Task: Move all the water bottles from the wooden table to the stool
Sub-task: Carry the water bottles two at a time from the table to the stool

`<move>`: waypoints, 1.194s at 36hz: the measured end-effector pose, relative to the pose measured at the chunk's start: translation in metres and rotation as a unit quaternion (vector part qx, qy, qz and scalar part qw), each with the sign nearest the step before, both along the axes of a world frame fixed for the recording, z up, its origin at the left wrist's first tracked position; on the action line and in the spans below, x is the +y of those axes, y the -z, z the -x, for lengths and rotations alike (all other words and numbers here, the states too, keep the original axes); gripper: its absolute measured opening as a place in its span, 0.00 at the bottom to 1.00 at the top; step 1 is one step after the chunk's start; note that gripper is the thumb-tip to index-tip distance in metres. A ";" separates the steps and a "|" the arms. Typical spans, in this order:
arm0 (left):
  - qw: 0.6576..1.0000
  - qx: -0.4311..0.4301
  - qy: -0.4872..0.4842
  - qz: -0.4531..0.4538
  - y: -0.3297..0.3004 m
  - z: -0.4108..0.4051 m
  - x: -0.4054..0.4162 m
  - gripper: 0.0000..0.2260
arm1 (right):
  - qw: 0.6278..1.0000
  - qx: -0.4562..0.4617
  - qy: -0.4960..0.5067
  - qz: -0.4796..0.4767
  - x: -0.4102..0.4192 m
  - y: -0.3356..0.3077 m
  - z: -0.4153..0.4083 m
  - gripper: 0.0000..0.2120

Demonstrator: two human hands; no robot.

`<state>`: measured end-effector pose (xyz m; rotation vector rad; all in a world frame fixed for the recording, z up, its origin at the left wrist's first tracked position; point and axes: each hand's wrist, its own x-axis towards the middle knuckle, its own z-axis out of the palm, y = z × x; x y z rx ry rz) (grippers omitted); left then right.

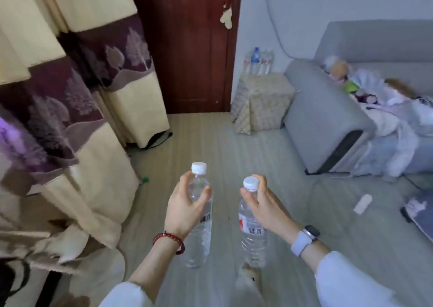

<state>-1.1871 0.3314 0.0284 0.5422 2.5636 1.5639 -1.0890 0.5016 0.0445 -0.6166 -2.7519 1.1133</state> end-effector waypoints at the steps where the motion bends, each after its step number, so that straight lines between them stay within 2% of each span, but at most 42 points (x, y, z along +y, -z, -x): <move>1: 1.000 0.003 0.013 0.001 0.003 0.017 0.022 0.14 | 1.000 0.003 0.014 0.005 0.020 0.003 0.014 0.16; 7: 0.999 -0.010 0.043 0.013 0.016 0.129 0.155 0.18 | 0.997 0.017 0.060 0.037 0.148 0.012 0.112 0.16; 12: 0.998 -0.013 0.051 0.026 0.007 0.227 0.251 0.19 | 0.998 0.025 0.061 0.015 0.245 0.005 0.203 0.16; 20: 0.999 -0.018 0.044 0.026 0.001 0.376 0.362 0.23 | 0.998 0.008 0.061 0.023 0.366 0.007 0.346 0.16; 32: 0.995 -0.013 0.091 0.030 0.013 0.628 0.546 0.23 | 0.985 0.075 0.146 0.044 0.537 0.016 0.577 0.15; 38: 0.988 -0.012 0.147 0.039 0.016 0.706 0.653 0.25 | 0.975 0.109 0.184 0.062 0.629 0.015 0.644 0.11; 43: 0.984 -0.046 0.170 0.027 0.035 0.752 0.742 0.28 | 0.975 0.090 0.197 0.054 0.715 0.036 0.691 0.12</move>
